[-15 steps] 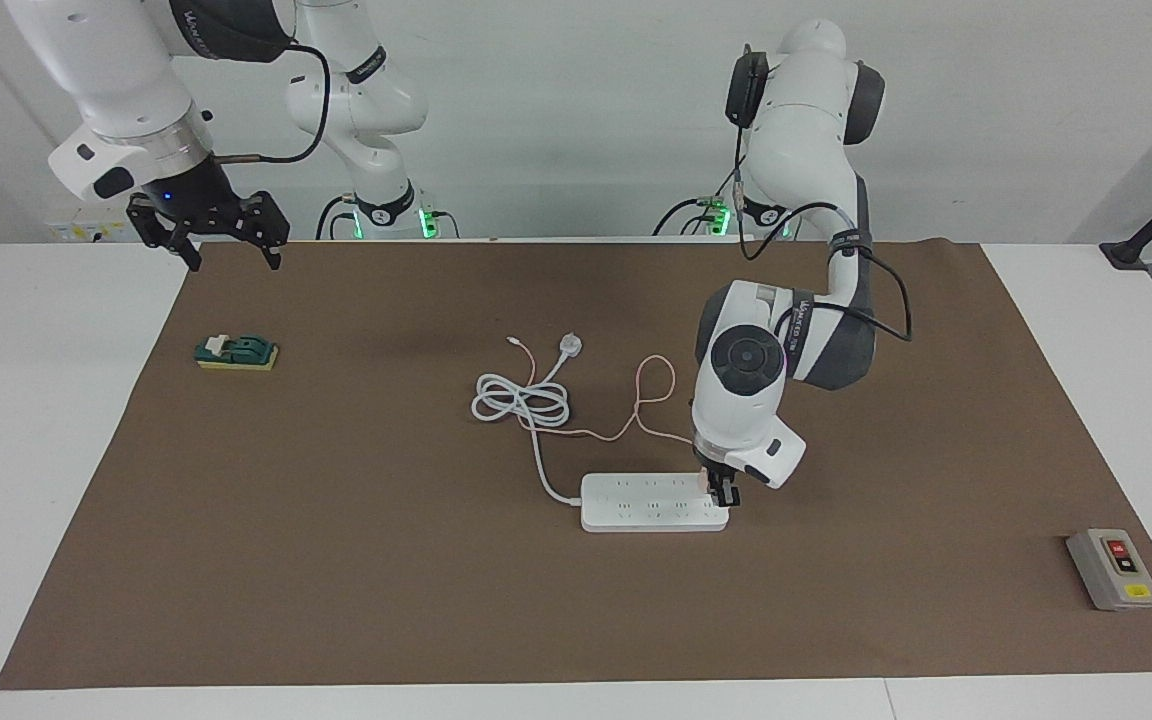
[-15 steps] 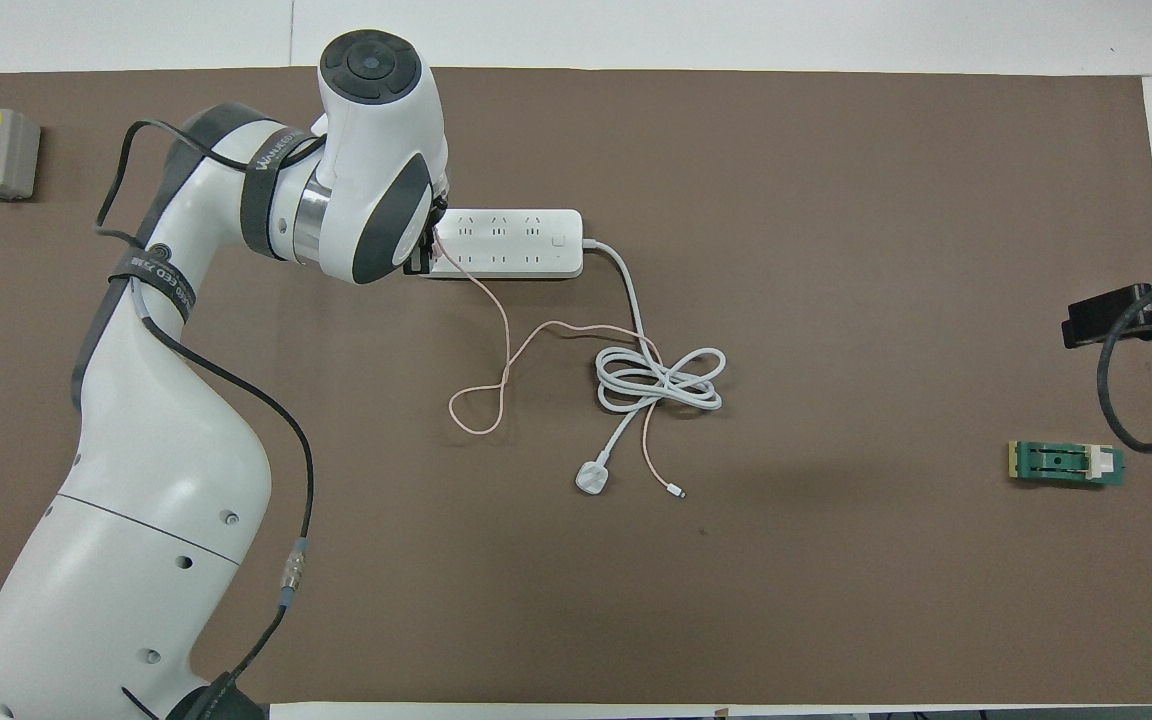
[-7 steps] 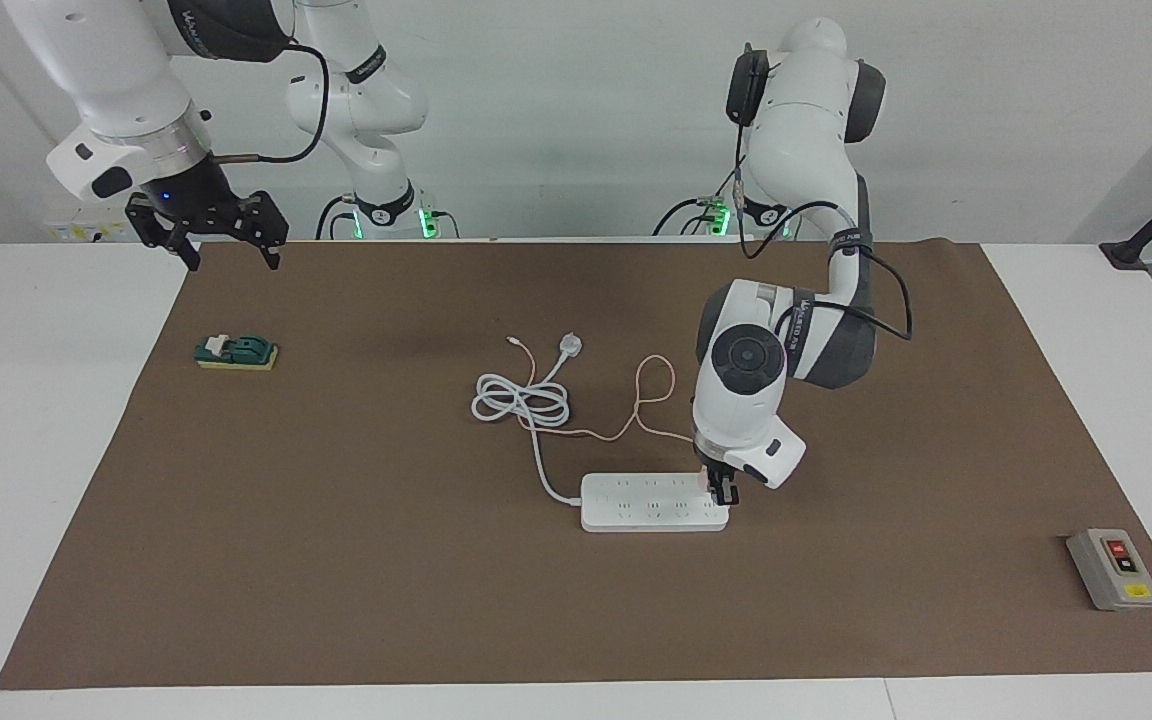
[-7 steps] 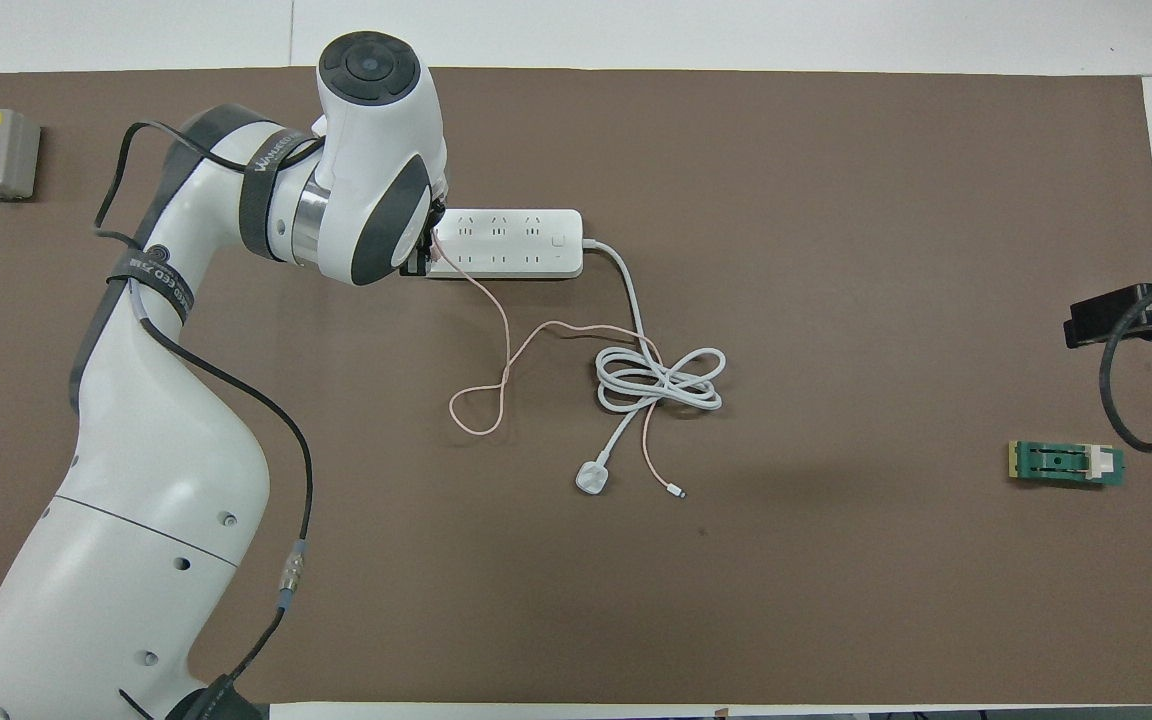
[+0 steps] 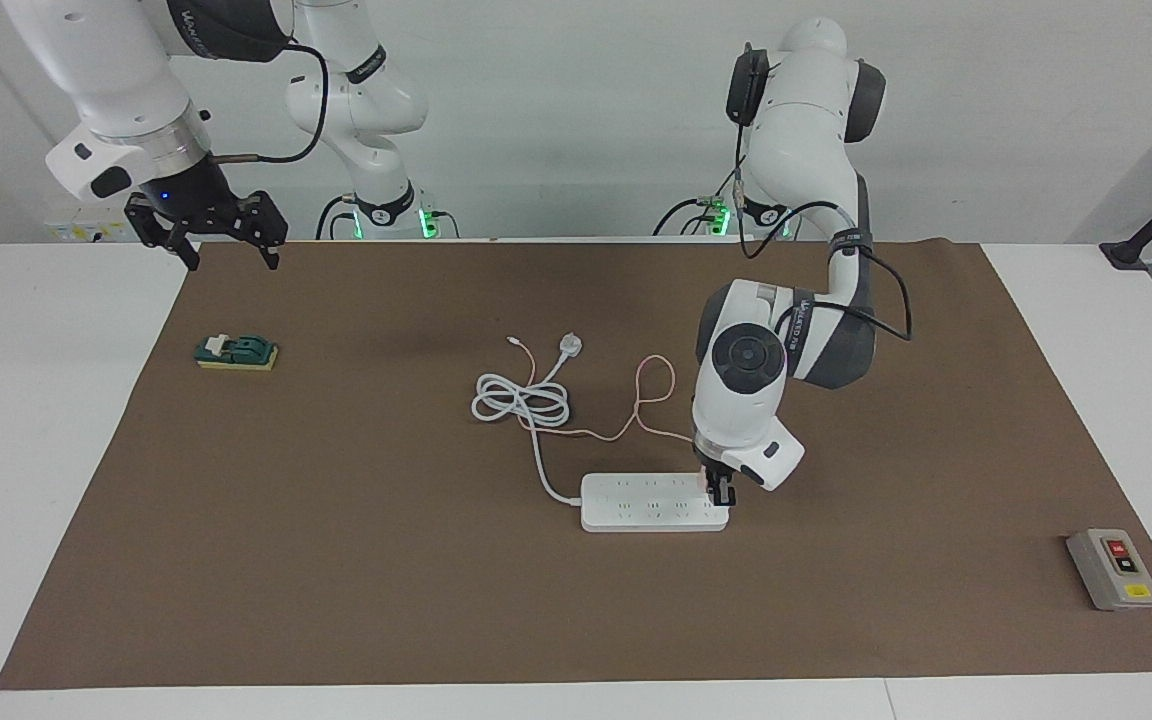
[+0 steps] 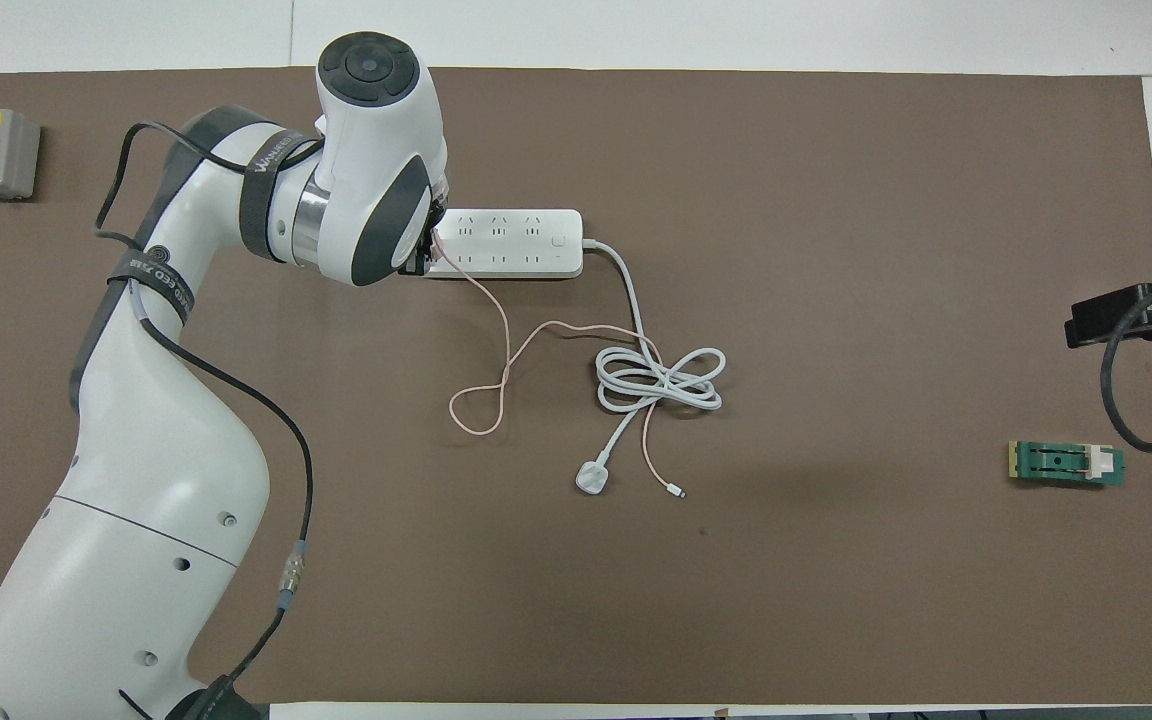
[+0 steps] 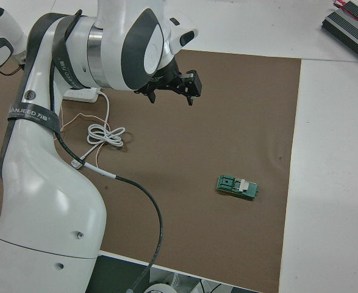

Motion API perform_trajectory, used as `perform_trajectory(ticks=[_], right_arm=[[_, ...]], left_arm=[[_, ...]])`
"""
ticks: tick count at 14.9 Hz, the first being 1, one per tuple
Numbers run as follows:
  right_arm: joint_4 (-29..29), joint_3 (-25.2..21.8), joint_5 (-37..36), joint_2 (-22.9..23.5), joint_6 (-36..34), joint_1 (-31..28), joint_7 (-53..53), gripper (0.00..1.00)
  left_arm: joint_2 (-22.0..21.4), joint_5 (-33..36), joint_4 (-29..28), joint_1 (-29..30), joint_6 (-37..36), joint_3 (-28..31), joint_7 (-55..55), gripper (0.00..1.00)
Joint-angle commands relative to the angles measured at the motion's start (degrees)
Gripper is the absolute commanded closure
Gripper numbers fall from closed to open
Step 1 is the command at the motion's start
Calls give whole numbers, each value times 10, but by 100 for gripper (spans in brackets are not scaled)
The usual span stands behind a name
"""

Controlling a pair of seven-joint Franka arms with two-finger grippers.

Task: Plug charger into power strip
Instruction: 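Push the charger prongs into the power strip socket with the left gripper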

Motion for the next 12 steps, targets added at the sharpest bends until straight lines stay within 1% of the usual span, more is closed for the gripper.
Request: perform_trajectory(ticks=[1,12], right_arm=[[-6,4,-2,-9,4,-9,-13,0],[-6,4,-2,-9,5,-9,-13,0]], left_arm=[[-17,-7,-37,-2,25,3,11,100],[-32,-7,-74,-3,34,3,13,100]])
